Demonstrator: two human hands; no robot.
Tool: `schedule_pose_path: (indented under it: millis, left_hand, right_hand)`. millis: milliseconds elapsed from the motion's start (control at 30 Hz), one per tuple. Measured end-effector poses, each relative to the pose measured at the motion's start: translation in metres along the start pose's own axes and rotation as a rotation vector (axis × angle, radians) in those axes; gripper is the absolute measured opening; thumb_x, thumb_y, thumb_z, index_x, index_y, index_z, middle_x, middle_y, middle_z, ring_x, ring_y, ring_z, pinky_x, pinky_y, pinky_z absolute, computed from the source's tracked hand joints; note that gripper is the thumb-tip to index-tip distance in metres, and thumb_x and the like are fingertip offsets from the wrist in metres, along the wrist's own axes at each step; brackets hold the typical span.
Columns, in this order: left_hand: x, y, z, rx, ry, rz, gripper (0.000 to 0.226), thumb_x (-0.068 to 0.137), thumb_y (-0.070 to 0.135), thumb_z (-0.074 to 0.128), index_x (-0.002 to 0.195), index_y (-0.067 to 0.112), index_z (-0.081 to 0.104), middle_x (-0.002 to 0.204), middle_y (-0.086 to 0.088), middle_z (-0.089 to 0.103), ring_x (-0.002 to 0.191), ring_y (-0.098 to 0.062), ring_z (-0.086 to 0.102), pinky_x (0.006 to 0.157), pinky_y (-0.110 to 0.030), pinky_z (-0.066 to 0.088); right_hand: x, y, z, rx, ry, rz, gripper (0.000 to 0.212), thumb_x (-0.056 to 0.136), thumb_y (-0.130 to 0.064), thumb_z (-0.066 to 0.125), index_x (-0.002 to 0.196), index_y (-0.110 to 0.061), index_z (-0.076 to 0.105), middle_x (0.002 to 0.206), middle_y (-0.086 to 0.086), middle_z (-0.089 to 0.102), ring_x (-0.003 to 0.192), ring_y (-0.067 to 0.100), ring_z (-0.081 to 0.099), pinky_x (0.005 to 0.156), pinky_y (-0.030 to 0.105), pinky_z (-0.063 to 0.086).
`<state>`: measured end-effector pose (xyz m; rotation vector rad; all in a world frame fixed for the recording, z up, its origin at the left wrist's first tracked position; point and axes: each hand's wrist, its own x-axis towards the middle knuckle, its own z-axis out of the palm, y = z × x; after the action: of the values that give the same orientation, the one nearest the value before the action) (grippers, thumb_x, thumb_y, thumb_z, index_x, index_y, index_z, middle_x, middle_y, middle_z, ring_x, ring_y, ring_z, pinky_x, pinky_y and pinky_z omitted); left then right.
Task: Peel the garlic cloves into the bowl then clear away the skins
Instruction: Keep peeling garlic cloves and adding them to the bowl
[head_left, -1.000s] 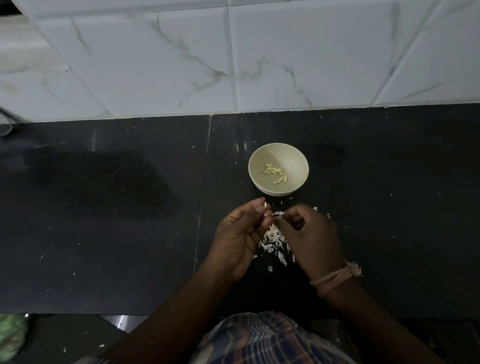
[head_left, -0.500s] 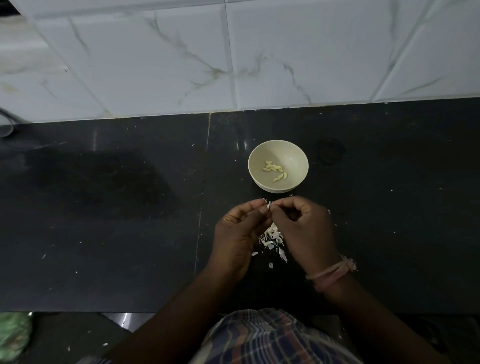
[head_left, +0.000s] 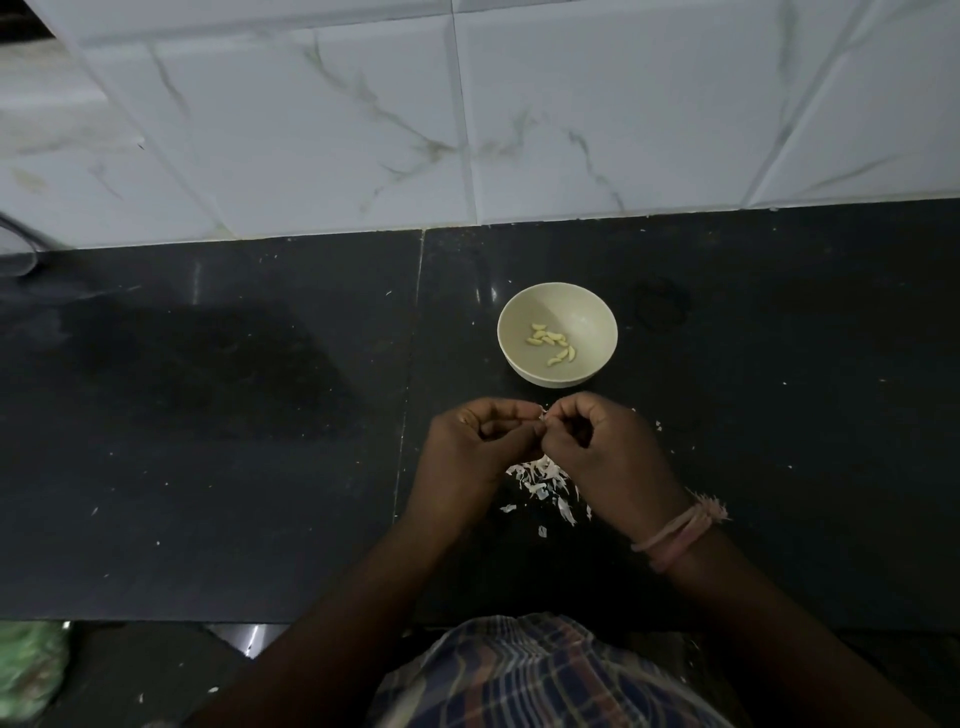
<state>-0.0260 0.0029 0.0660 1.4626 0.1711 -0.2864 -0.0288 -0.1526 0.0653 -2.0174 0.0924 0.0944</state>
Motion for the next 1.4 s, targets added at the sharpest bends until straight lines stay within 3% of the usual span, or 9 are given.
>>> schedule_pose_path:
  millis: [100, 267, 433, 633, 767, 933, 1100, 1267, 1400]
  left_hand:
    - [0.005, -0.001, -0.001, -0.058, -0.031, -0.025, 0.011, 0.087, 0.0, 0.073, 0.098, 0.003, 0.075, 0.092, -0.019, 0.077, 0.083, -0.026, 0.074, 0.079, -0.031, 0.061]
    - [0.011, -0.004, -0.003, -0.275, -0.095, -0.155, 0.022, 0.083, 0.001, 0.072, 0.105, -0.003, 0.073, 0.097, -0.02, 0.074, 0.079, -0.02, 0.071, 0.075, -0.026, 0.06]
    - [0.009, -0.009, 0.005, -0.494, -0.117, -0.261, 0.033, 0.084, 0.005, 0.068, 0.115, -0.007, 0.068, 0.099, -0.017, 0.072, 0.082, -0.017, 0.069, 0.079, -0.024, 0.06]
    - [0.012, -0.011, 0.009, -0.543, -0.071, -0.261, 0.035, 0.086, 0.007, 0.067, 0.118, -0.009, 0.065, 0.095, -0.016, 0.07, 0.08, -0.016, 0.066, 0.078, -0.023, 0.06]
    - [0.014, -0.01, 0.008, -0.545, -0.062, -0.235, 0.023, 0.088, 0.003, 0.064, 0.109, -0.005, 0.068, 0.092, -0.014, 0.072, 0.076, -0.015, 0.068, 0.073, -0.022, 0.059]
    - [0.015, -0.01, 0.006, -0.509, -0.082, -0.215, 0.032, 0.084, 0.004, 0.067, 0.113, -0.007, 0.066, 0.095, -0.016, 0.072, 0.079, -0.016, 0.068, 0.076, -0.024, 0.059]
    - [0.016, -0.01, 0.004, -0.459, -0.09, -0.238, 0.043, 0.082, 0.007, 0.07, 0.12, -0.013, 0.063, 0.099, -0.018, 0.07, 0.08, -0.016, 0.067, 0.076, -0.024, 0.059]
    - [0.017, -0.011, 0.003, -0.471, -0.146, -0.329, 0.039, 0.082, 0.01, 0.072, 0.117, -0.008, 0.068, 0.093, -0.014, 0.07, 0.076, -0.014, 0.064, 0.073, -0.021, 0.058]
    - [0.014, -0.01, 0.006, -0.571, -0.169, -0.414, 0.041, 0.085, 0.008, 0.071, 0.122, -0.01, 0.066, 0.085, -0.009, 0.067, 0.071, -0.009, 0.064, 0.069, -0.018, 0.058]
  right_hand:
    - [0.001, -0.002, 0.0, 0.033, -0.005, 0.018, 0.007, 0.089, -0.013, 0.069, 0.084, -0.017, 0.07, 0.062, -0.009, 0.063, 0.055, -0.001, 0.055, 0.053, 0.011, 0.04]
    - [-0.001, -0.005, -0.001, 0.244, -0.057, 0.125, 0.015, 0.097, -0.011, 0.058, 0.084, -0.012, 0.067, 0.049, -0.008, 0.056, 0.043, 0.005, 0.048, 0.045, 0.018, 0.038]
    - [0.0, -0.006, 0.004, 0.461, -0.057, 0.2, 0.021, 0.101, -0.01, 0.054, 0.083, -0.004, 0.063, 0.055, 0.0, 0.059, 0.043, 0.015, 0.047, 0.045, 0.028, 0.036]
    - [0.002, -0.004, 0.003, 0.47, 0.01, 0.193, 0.016, 0.099, -0.009, 0.059, 0.088, -0.001, 0.067, 0.058, 0.004, 0.061, 0.047, 0.021, 0.053, 0.048, 0.03, 0.045]
    - [0.001, -0.004, 0.001, 0.51, 0.034, 0.189, 0.015, 0.098, -0.008, 0.059, 0.09, -0.003, 0.071, 0.063, 0.008, 0.064, 0.055, 0.026, 0.058, 0.057, 0.037, 0.051]
    - [0.0, -0.007, -0.001, 0.42, 0.036, 0.136, 0.007, 0.095, -0.007, 0.066, 0.093, -0.006, 0.072, 0.064, 0.001, 0.07, 0.054, 0.023, 0.063, 0.055, 0.03, 0.055]
    - [0.001, -0.007, -0.003, 0.323, 0.045, 0.085, 0.009, 0.091, -0.002, 0.066, 0.084, -0.007, 0.071, 0.058, -0.001, 0.067, 0.049, 0.014, 0.06, 0.052, 0.023, 0.05]
    - [0.003, -0.011, -0.006, 0.318, -0.021, 0.091, 0.012, 0.09, 0.001, 0.063, 0.079, -0.002, 0.066, 0.051, -0.007, 0.062, 0.044, 0.003, 0.054, 0.047, 0.016, 0.043]
    - [0.002, -0.009, -0.002, 0.387, -0.001, 0.137, 0.014, 0.091, -0.001, 0.06, 0.078, -0.003, 0.064, 0.056, 0.0, 0.063, 0.047, 0.015, 0.053, 0.047, 0.025, 0.043]
